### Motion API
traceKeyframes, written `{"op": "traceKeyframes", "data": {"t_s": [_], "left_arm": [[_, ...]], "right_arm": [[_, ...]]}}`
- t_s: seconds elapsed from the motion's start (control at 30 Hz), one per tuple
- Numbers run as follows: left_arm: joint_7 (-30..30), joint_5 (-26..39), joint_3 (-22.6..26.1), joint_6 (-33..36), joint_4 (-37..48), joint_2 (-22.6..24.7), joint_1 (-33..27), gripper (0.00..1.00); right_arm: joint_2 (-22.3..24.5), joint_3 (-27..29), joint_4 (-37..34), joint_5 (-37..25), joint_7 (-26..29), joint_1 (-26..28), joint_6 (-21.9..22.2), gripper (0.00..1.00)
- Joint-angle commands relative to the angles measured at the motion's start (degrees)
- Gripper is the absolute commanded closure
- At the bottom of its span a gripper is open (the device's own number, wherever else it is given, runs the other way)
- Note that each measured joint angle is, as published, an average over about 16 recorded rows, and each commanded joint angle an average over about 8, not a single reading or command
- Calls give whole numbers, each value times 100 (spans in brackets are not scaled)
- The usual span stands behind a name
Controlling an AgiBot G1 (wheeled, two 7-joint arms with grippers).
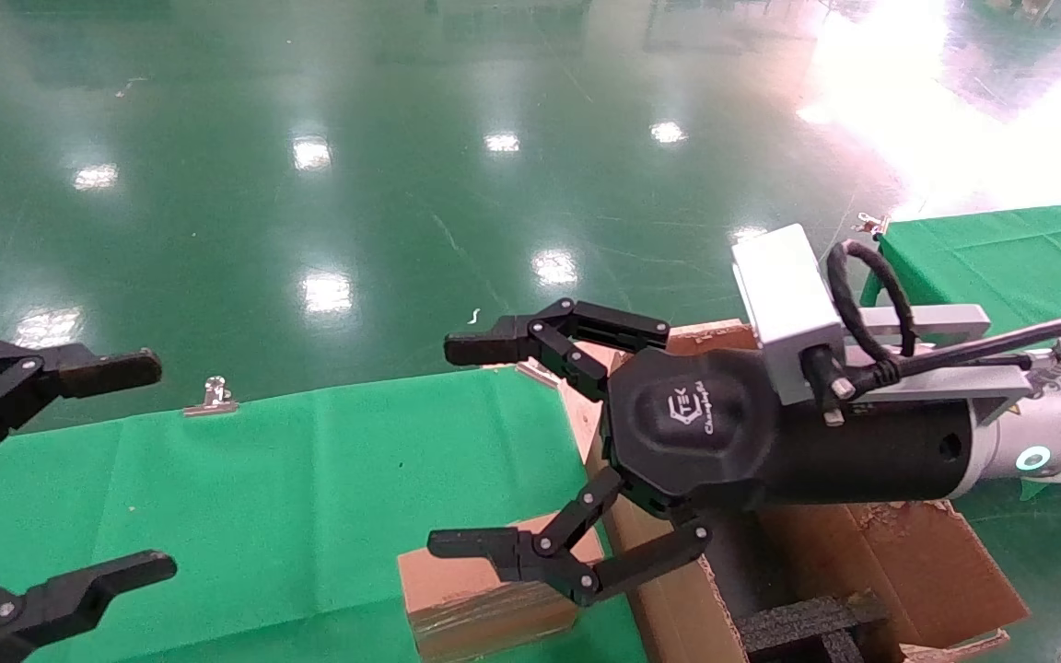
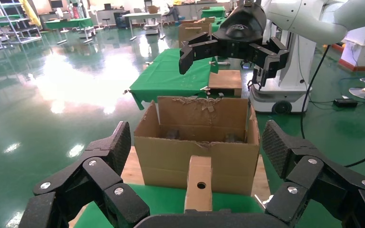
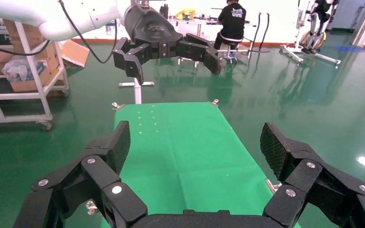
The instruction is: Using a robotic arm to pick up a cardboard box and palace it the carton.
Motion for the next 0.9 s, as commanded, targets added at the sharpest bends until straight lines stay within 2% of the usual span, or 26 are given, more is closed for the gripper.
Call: {"op": "traceKeyframes", "data": {"t_s": [0.03,0.53,0.57,0.8,0.83,0.9], "left_arm": [[0,0,0,0,0,0,0,0],[0,0,0,0,0,0,0,0],[0,0,0,0,0,0,0,9],[0,0,0,0,0,0,0,97],[0,0,0,0,0,0,0,100],[0,0,0,0,0,0,0,100]], "right_arm": [[0,0,0,0,0,0,0,0],[0,0,0,0,0,0,0,0],[0,0,0,0,0,0,0,0],[0,0,0,0,0,0,0,0],[0,0,0,0,0,0,0,0],[0,0,0,0,0,0,0,0]]}}
